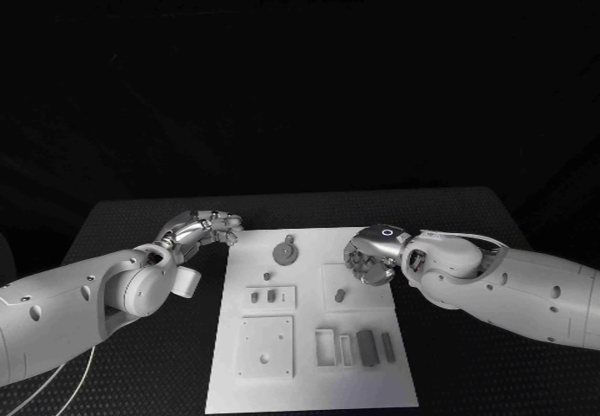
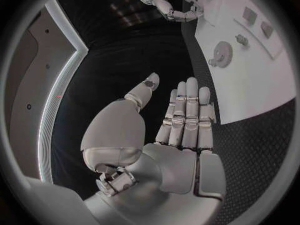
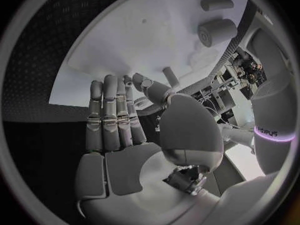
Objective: Assemble the parts on the task board
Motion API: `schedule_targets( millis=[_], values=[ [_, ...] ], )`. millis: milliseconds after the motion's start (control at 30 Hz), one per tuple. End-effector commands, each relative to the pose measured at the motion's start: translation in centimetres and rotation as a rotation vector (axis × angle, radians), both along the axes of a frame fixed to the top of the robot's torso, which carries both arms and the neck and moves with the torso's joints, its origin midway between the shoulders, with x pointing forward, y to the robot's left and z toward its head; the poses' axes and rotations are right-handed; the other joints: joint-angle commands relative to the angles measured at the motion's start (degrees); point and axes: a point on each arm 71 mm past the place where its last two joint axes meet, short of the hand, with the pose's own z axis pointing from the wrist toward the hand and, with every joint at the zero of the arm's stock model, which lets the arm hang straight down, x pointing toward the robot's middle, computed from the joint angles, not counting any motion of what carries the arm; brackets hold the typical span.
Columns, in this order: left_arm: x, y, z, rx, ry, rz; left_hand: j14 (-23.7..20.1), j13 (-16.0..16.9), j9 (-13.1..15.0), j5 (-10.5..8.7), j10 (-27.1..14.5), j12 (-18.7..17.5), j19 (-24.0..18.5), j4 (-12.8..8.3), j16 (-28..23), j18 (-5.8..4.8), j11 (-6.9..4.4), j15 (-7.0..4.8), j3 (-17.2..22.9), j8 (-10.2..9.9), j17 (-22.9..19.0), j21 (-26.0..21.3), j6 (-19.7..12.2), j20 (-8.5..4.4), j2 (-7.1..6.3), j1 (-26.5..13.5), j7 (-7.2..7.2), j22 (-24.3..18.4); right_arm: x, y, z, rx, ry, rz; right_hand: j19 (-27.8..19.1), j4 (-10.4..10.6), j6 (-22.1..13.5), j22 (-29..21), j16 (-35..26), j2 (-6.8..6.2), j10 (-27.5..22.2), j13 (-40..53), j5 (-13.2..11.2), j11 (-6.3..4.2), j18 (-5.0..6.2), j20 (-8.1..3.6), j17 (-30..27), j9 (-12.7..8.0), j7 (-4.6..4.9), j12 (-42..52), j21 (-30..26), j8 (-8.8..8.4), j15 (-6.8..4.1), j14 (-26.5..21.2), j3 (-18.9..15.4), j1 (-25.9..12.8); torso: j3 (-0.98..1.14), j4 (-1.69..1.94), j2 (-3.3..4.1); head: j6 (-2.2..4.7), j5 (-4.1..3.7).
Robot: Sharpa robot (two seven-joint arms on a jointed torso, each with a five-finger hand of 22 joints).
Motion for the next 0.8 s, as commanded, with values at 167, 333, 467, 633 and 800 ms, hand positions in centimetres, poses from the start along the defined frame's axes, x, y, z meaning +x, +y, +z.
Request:
schedule_targets(
  millis=[167, 333, 467, 633, 800],
  values=[
    [-0.1, -0.5, 0.1, -0.022, 0.000, -0.031, 0.42, -0.12, -0.11, 0.34, -0.07, 0.09, 0.55, 0.00, -0.49, 0.37, 0.16, -0.12, 0.36, 0.28, 0.20, -0.45, 0.12, 0.10, 0.54, 0.09, 0.19, 0.03, -0.6, 0.5, -1.4, -0.069, 0.039, 0.033, 1.22, -0.33, 1.09, 0.94, 0.91, 0.35, 0.99, 1.01, -0.33, -0.39, 0.86, -0.48, 1.39, 0.22, -0.33, 0.33, 1.20, 0.66, -0.46, 0.92, 0.83, 0.38, 0.09, 0.04, 0.00, -0.15, 0.19],
    [0.0, -0.5, 0.1, -0.021, -0.001, -0.028, 0.47, -0.14, -0.13, 0.43, -0.03, 0.10, 0.57, -0.03, -0.59, 0.37, 0.04, -0.12, 0.45, 0.33, 0.29, -0.50, 0.18, 0.10, 0.57, 0.18, 0.10, 0.04, -0.8, 0.7, -2.0, -0.083, 0.035, 0.040, 1.62, -0.41, 1.40, 1.54, 1.33, 0.46, 1.23, 1.45, -0.33, -0.54, 0.86, -0.79, 2.26, 0.28, -0.46, 0.35, 1.83, 0.76, -0.68, 1.37, 0.97, 0.67, 0.14, 0.06, 0.01, -0.36, 0.30],
    [0.0, -0.4, 0.1, -0.020, -0.002, -0.026, 0.47, -0.15, -0.14, 0.44, -0.03, 0.10, 0.57, -0.03, -0.61, 0.36, 0.03, -0.12, 0.46, 0.34, 0.31, -0.51, 0.18, 0.11, 0.57, 0.18, 0.09, 0.04, -1.1, 0.8, -2.5, -0.094, 0.029, 0.043, 1.99, -0.35, 1.67, 1.88, 1.63, 0.63, 1.49, 1.77, -0.33, -0.68, 0.86, -1.01, 2.88, 0.32, -0.56, 0.40, 2.22, 0.84, -0.89, 1.74, 1.42, 0.99, 0.08, 0.03, -0.04, -0.53, 0.34],
    [0.0, -0.3, 0.1, -0.019, -0.002, -0.023, 0.49, -0.16, -0.15, 0.42, -0.03, 0.09, 0.58, -0.03, -0.65, 0.36, 0.03, -0.11, 0.45, 0.35, 0.35, -0.53, 0.18, 0.11, 0.53, 0.16, 0.09, 0.05, -1.1, 0.9, -2.7, -0.100, 0.015, 0.043, 2.32, -0.25, 2.11, 2.16, 1.74, 0.92, 1.79, 2.18, -0.30, -0.84, 0.86, -1.19, 3.51, 0.35, -0.70, 0.46, 2.52, 0.95, -1.08, 1.95, 2.49, 1.49, 0.03, 0.08, 0.02, -0.70, 0.35],
    [0.0, -0.2, 0.1, -0.019, -0.002, -0.021, 0.50, -0.17, -0.17, 0.41, -0.05, 0.08, 0.59, -0.02, -0.70, 0.35, 0.04, -0.11, 0.44, 0.34, 0.38, -0.55, 0.16, 0.12, 0.50, 0.13, 0.10, 0.05, -1.2, 1.1, -3.1, -0.102, 0.019, 0.043, 3.33, -0.04, 2.83, 2.62, 2.02, 1.97, 2.33, 2.74, -0.32, -1.12, 0.86, -1.62, 4.38, 0.42, -0.96, 0.62, 3.27, 1.18, -1.50, 2.31, 3.58, 1.30, -0.06, 0.07, 0.00, -0.78, 0.28]
  ],
)
